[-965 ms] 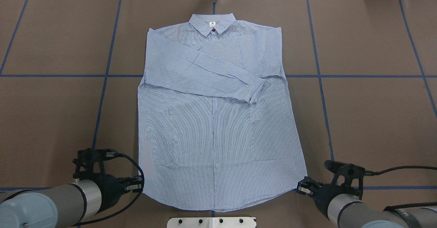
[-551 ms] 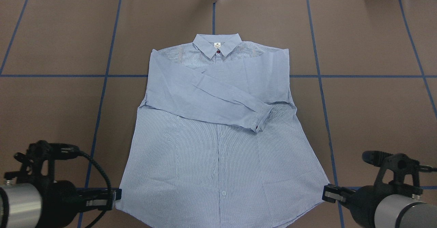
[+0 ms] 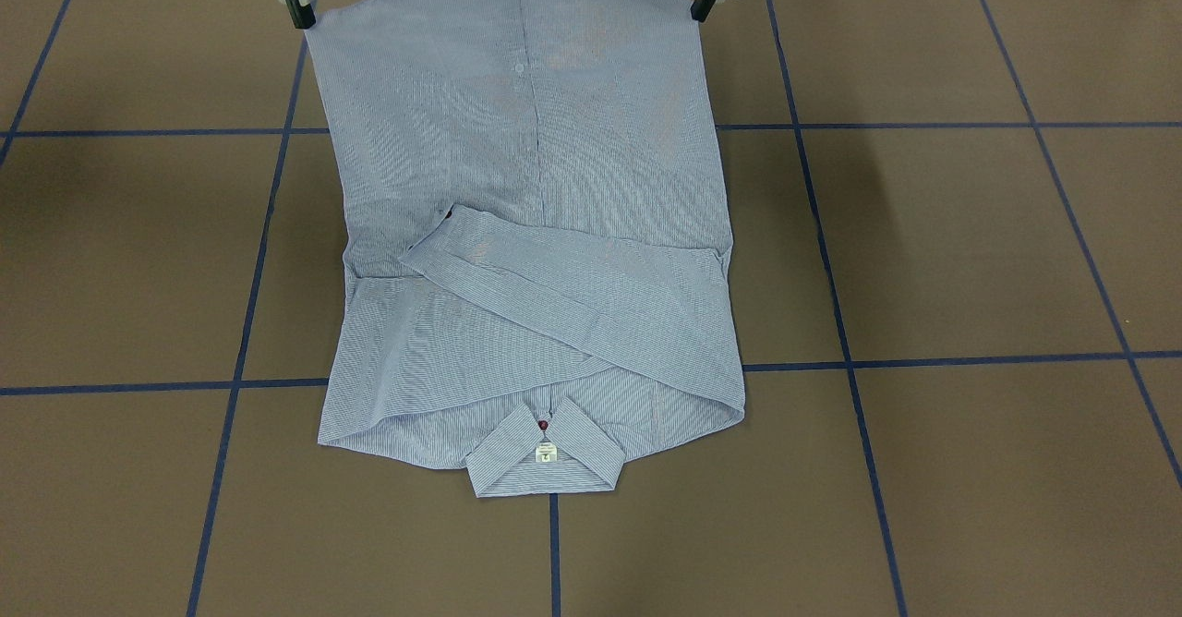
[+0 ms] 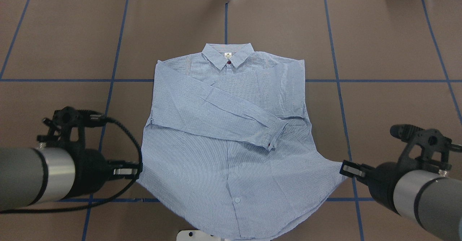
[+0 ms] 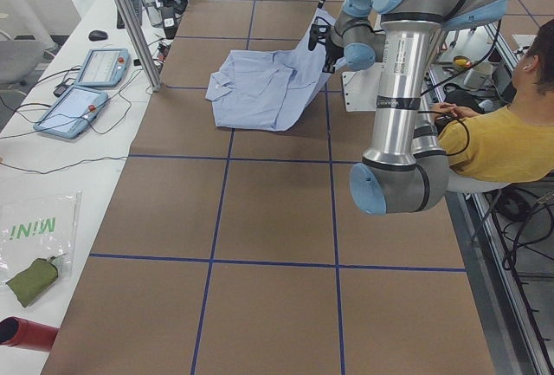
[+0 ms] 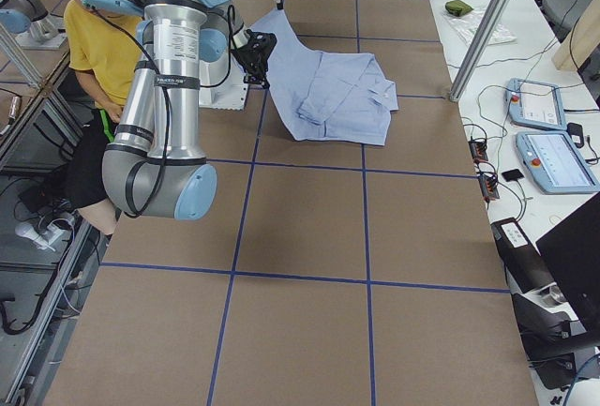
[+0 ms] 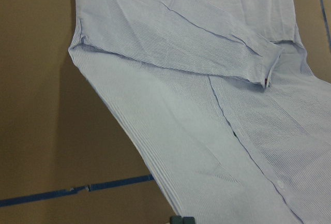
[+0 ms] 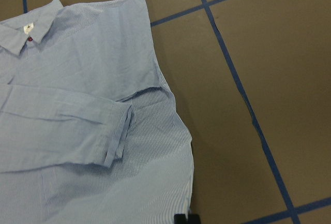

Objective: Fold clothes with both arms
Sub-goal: 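Lift the hem with both grippers and fold it toward the collar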

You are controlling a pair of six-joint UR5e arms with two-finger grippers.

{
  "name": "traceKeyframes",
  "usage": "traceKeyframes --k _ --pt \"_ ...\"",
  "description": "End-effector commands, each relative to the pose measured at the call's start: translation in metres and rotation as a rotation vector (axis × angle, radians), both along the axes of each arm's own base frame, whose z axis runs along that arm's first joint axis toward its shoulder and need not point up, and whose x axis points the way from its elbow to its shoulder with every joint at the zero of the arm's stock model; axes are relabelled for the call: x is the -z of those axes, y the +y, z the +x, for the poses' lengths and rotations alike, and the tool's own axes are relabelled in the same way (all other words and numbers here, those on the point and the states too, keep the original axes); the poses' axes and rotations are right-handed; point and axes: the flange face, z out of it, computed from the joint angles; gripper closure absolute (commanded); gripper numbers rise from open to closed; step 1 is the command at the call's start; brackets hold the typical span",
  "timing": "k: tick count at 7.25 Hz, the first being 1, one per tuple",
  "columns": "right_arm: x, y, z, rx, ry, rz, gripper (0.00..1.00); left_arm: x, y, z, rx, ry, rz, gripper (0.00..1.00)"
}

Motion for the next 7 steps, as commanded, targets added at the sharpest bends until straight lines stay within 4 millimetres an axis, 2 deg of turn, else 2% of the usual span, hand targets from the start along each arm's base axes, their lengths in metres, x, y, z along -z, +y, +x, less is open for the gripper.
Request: traceKeyframes --k 1,2,3,4,5,6,7 --pt "0.015 -0.07 -0.002 -0.11 0.024 0.037 1.0 0.013 -0.087 0.002 0.111 -0.055 0.114 1.0" --pt "0.016 -0.105 -0.011 -0.152 0.066 0.057 1.0 0.015 -0.114 -0.004 0.15 -0.076 0.135 1.0" --pt "0.009 -0.144 -0.05 -0.185 0.122 0.04 1.0 0.013 -0.136 0.007 0.176 -0.097 0.124 1.0" --pt "0.01 -0.178 -0.071 -0.196 0.167 0.051 1.0 0.003 -0.156 0.023 0.203 -0.141 0.114 1.0" --pt "-0.002 -0.201 -0.075 -0.21 0.218 0.059 1.0 0.001 -0.183 0.035 0.256 -0.16 0.13 1.0" --pt "0.005 -0.222 -0.068 -0.219 0.226 0.089 1.0 -0.013 -0.206 0.051 0.27 -0.168 0.126 1.0" --pt "-0.007 -0.234 -0.075 -0.207 0.256 0.097 1.0 -0.035 -0.225 0.07 0.277 -0.167 0.127 1.0"
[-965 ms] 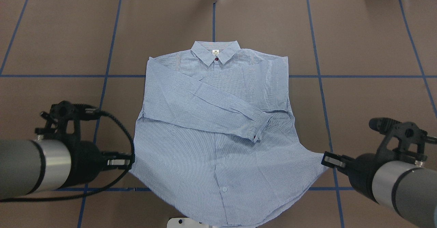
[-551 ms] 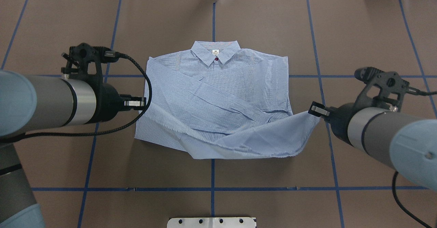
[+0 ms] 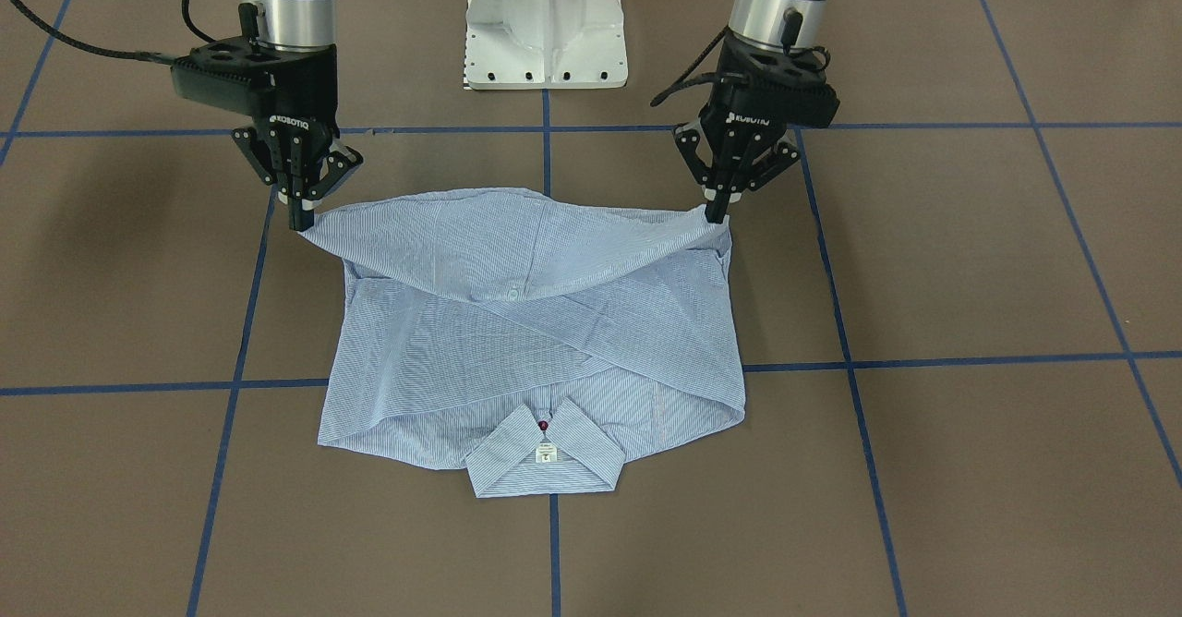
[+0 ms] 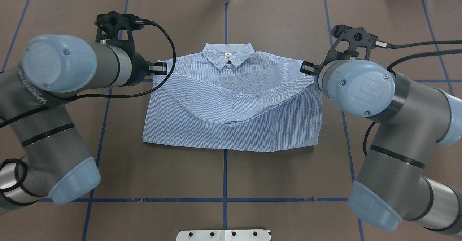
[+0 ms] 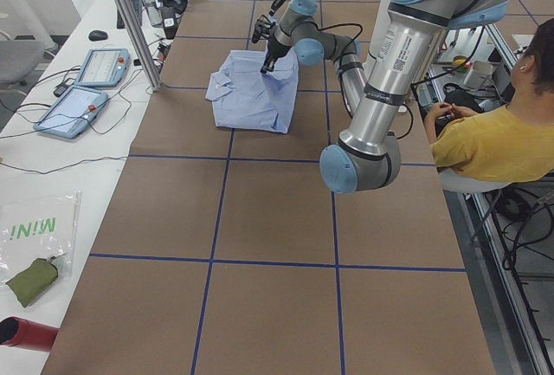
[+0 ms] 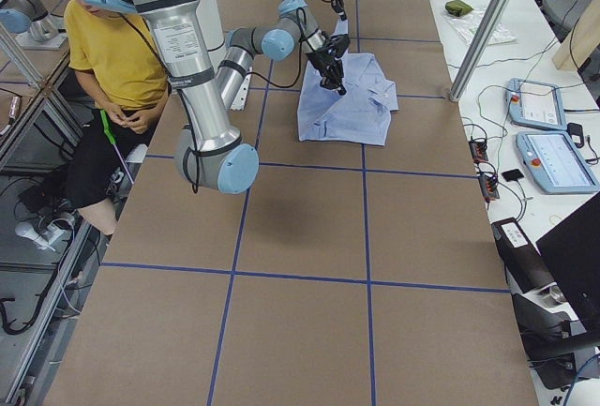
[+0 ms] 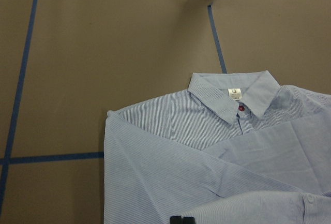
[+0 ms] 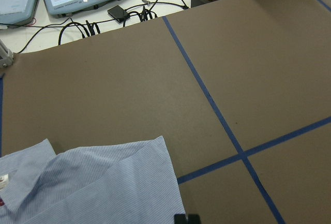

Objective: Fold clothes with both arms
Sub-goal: 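Lift the hem with both grippers and fold it toward the collar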

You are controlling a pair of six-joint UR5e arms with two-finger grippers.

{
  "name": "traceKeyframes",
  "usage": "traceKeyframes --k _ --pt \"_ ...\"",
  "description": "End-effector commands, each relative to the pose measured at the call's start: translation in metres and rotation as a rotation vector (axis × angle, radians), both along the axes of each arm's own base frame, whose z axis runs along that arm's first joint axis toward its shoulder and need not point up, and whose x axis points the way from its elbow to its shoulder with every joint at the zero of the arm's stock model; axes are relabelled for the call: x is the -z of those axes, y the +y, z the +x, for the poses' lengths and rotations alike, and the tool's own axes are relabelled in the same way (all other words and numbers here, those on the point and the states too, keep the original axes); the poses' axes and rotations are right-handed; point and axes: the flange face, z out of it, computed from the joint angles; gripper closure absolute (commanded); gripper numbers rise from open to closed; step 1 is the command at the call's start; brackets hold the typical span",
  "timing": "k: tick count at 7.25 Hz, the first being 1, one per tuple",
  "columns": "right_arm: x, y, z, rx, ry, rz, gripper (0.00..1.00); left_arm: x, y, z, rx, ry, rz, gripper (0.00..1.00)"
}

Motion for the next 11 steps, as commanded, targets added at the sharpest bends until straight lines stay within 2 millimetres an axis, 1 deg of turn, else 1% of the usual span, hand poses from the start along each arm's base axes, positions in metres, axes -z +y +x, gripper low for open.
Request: traceKeyframes --k 1,2,3,4,5,6,7,8,9,11 --pt "-0.025 -0.044 -0.031 0.0 0.033 0.014 1.0 -0.054 -0.053 0.05 0.03 -0.027 -0.007 1.0" --pt "-0.056 -0.066 -0.061 0.0 0.027 0.02 1.0 -0.077 -0.084 0.083 0.066 -0.053 0.005 1.0" --pt "-0.104 -0.087 -0.091 0.013 0.033 0.031 1.0 -0.108 -0.106 0.112 0.046 -0.089 0.027 1.0" --pt "-0.144 -0.104 -0.106 0.023 0.024 0.057 1.0 -0.126 -0.113 0.118 0.031 -0.088 0.062 1.0" --pt "-0.147 -0.117 -0.096 0.054 0.026 0.088 1.0 -0.128 -0.117 0.114 0.024 -0.1 0.08 1.0" --pt "-0.148 -0.13 -0.079 0.065 0.006 0.066 1.0 -0.127 -0.125 0.104 0.012 -0.124 0.112 1.0" --pt "-0.149 -0.139 -0.068 0.072 0.01 0.064 1.0 -0.128 -0.135 0.093 0.005 -0.143 0.129 1.0" --pt "-0.149 -0.143 -0.062 0.073 0.001 0.054 1.0 -0.128 -0.138 0.087 -0.027 -0.14 0.13 1.0" --pt "-0.147 -0.143 -0.062 0.077 -0.004 0.055 1.0 -0.127 -0.141 0.082 -0.068 -0.137 0.142 1.0" --pt "-0.121 -0.148 -0.067 0.075 -0.032 0.08 1.0 -0.119 -0.153 0.058 -0.135 -0.093 0.186 1.0"
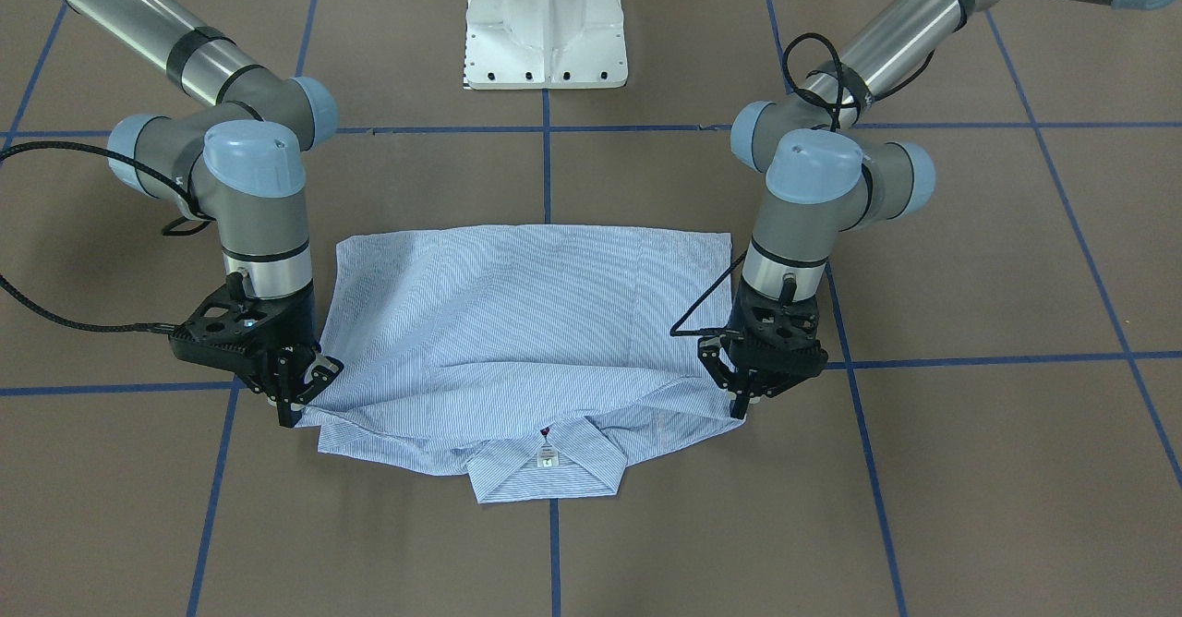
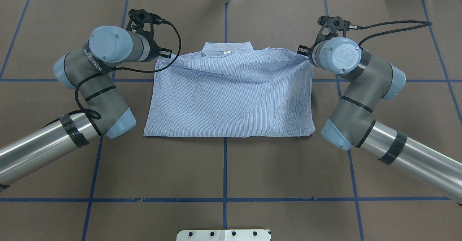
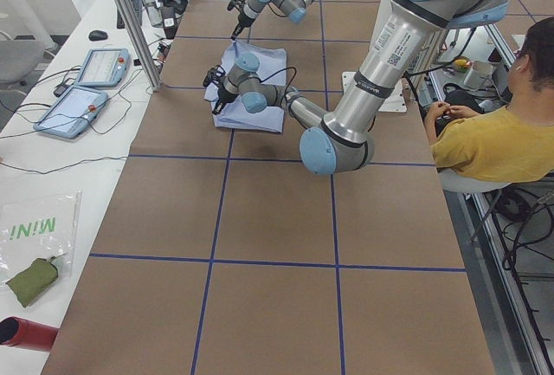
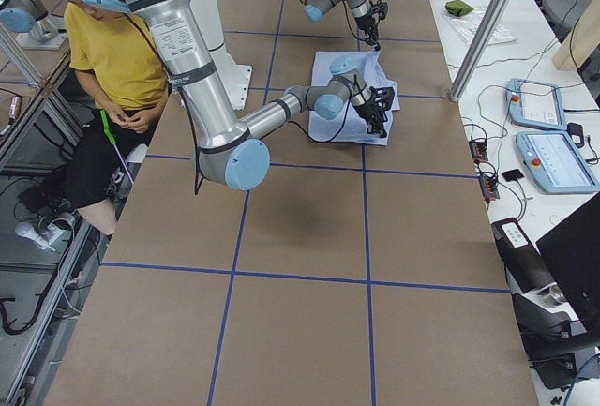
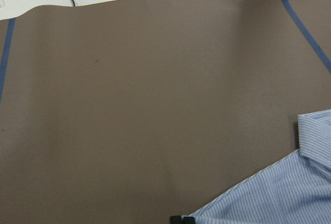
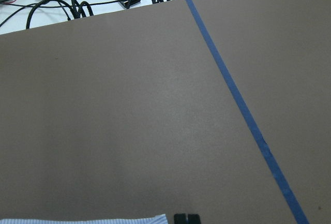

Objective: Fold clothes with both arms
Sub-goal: 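Lay the hem down at the collar and open both grippers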

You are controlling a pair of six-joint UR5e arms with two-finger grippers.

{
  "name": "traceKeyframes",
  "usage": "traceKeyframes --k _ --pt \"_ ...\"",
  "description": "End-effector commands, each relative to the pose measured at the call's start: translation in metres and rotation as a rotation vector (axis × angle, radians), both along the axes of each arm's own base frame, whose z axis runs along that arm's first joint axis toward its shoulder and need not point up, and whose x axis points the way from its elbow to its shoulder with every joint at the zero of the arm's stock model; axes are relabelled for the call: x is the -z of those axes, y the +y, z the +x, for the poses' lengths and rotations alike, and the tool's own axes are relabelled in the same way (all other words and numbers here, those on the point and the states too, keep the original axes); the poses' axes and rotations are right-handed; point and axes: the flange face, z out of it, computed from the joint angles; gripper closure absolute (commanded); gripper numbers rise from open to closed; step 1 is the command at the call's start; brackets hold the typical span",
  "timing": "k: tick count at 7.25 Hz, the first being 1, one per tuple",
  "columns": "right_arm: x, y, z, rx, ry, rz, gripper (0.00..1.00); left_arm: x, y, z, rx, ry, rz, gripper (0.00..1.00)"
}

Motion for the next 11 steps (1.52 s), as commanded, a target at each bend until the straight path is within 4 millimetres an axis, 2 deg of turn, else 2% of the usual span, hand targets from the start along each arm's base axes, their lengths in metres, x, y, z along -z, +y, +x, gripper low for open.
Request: traceKeyframes --k 1,3,6,7,8,10,11 --pt "0.021 -0.004 -0.004 0.0 -0.024 0.019 1.0 0.007 -0.013 -0.025 -0.06 0.043 0.008 1.0" --pt "0.039 -0.007 0.001 -0.006 -0.075 0.064 1.0 0.012 -0.022 -0.047 -0.086 0.069 0.002 1.0" --pt "0.069 -0.008 0.032 0.018 -0.178 0.1 1.0 0.024 -0.022 -0.058 -0.105 0.077 0.03 1.0" --pt "0.066 -0.009 0.035 0.018 -0.176 0.096 1.0 0.018 -0.022 -0.058 -0.104 0.071 0.026 1.0" --pt "0.045 -0.01 0.031 0.022 -0.145 0.071 1.0 0.012 -0.022 -0.056 -0.103 0.064 0.019 1.0" --pt "0.023 -0.012 0.026 0.033 -0.113 0.047 1.0 0.004 -0.024 -0.055 -0.102 0.052 0.01 1.0" --pt "0.021 -0.012 0.027 0.043 -0.101 0.056 1.0 0.004 -0.024 -0.055 -0.101 0.05 0.011 0.92"
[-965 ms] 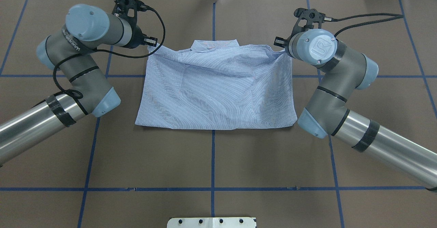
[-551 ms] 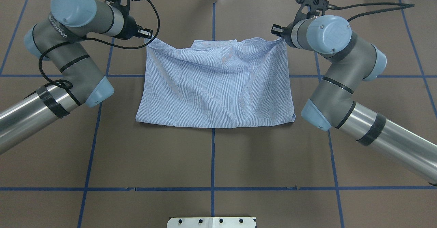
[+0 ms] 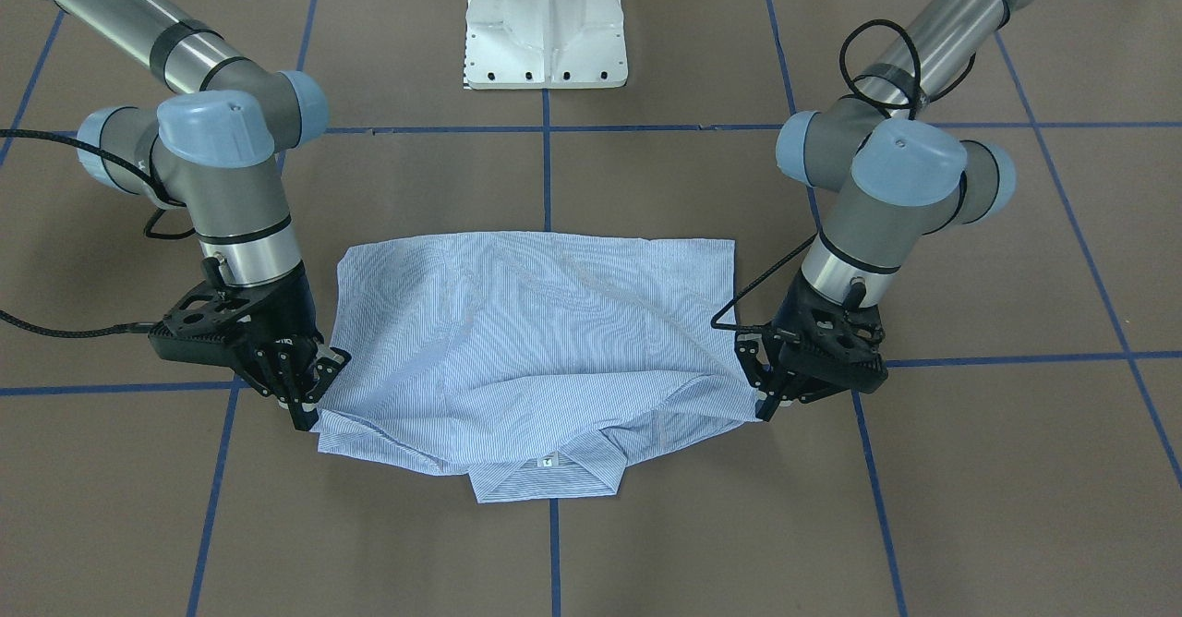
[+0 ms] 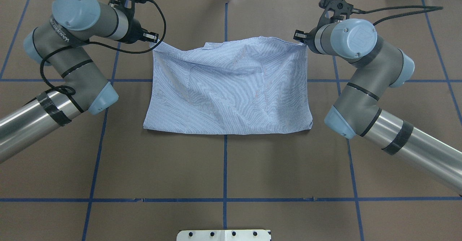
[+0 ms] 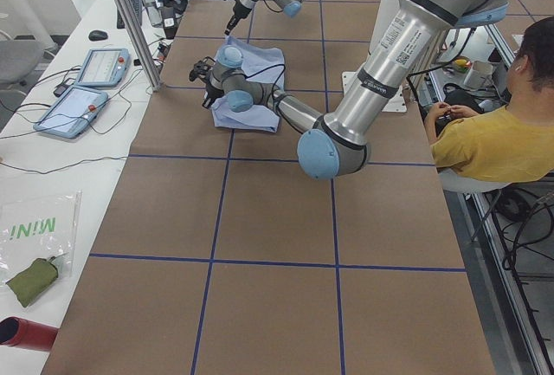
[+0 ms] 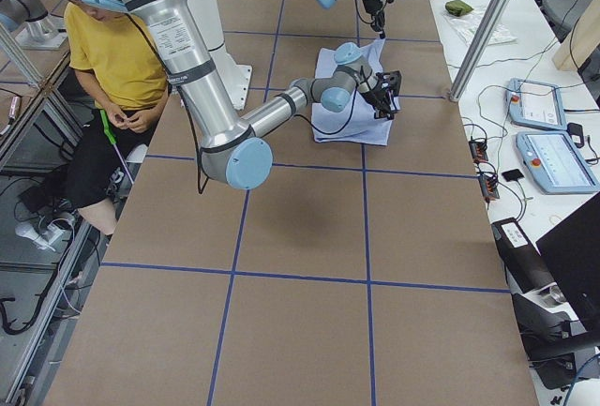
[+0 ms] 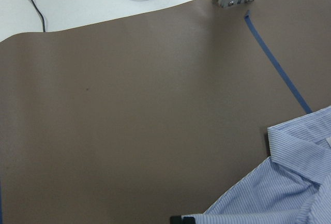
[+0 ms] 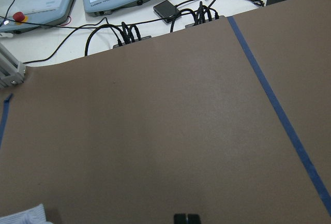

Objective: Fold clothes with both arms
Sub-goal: 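Lay the hem down at the collar and open both grippers, then lower the left gripper to the folded shirt's side edge and grasp it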

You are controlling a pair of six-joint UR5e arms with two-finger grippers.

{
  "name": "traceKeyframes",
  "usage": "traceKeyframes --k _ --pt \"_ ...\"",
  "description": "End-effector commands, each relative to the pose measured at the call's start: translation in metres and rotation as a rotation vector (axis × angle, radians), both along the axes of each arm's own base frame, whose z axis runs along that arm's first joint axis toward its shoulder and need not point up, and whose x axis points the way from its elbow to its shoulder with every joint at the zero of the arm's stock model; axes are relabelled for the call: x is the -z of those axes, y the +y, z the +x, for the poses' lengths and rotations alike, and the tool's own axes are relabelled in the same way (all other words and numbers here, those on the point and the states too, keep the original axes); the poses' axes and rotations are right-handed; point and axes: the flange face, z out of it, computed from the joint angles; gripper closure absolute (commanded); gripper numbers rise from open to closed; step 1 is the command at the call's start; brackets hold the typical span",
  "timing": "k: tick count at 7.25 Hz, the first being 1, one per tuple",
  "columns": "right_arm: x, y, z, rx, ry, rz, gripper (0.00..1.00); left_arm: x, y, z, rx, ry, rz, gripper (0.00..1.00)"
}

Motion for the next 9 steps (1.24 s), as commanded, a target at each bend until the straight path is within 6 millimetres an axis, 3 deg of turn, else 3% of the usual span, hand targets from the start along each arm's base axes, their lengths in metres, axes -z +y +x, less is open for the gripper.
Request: traceKeyframes --k 1,2,4,5,6,8,9 --pt "-0.007 -0.001 0.001 0.008 0.017 0.001 0.31 -0.01 0.001 -0.001 -0.001 -0.008 -0.002 0.01" --pt "-0.004 -0.003 0.003 0.01 0.014 0.001 0.0 -0.01 0.002 -0.005 -0.025 -0.021 0.044 0.0" --pt "-0.004 -0.008 0.018 0.073 -0.034 -0.04 0.0 -0.013 0.006 -0.012 -0.052 -0.046 0.097 0.0" --pt "-0.01 -0.007 0.017 0.069 -0.026 -0.045 0.0 -0.019 0.027 -0.02 -0.062 -0.034 0.106 0.0" --pt "-0.01 -0.006 0.017 0.069 -0.028 -0.045 0.0 -0.03 0.057 -0.037 -0.072 -0.001 0.075 0.0" --pt "-0.008 -0.003 0.015 0.069 -0.033 -0.045 0.0 -0.053 0.15 -0.022 -0.145 0.104 -0.013 0.0" --pt "-0.008 -0.003 0.014 0.07 -0.034 -0.046 0.0 -0.069 0.176 -0.013 -0.138 0.142 -0.032 0.0"
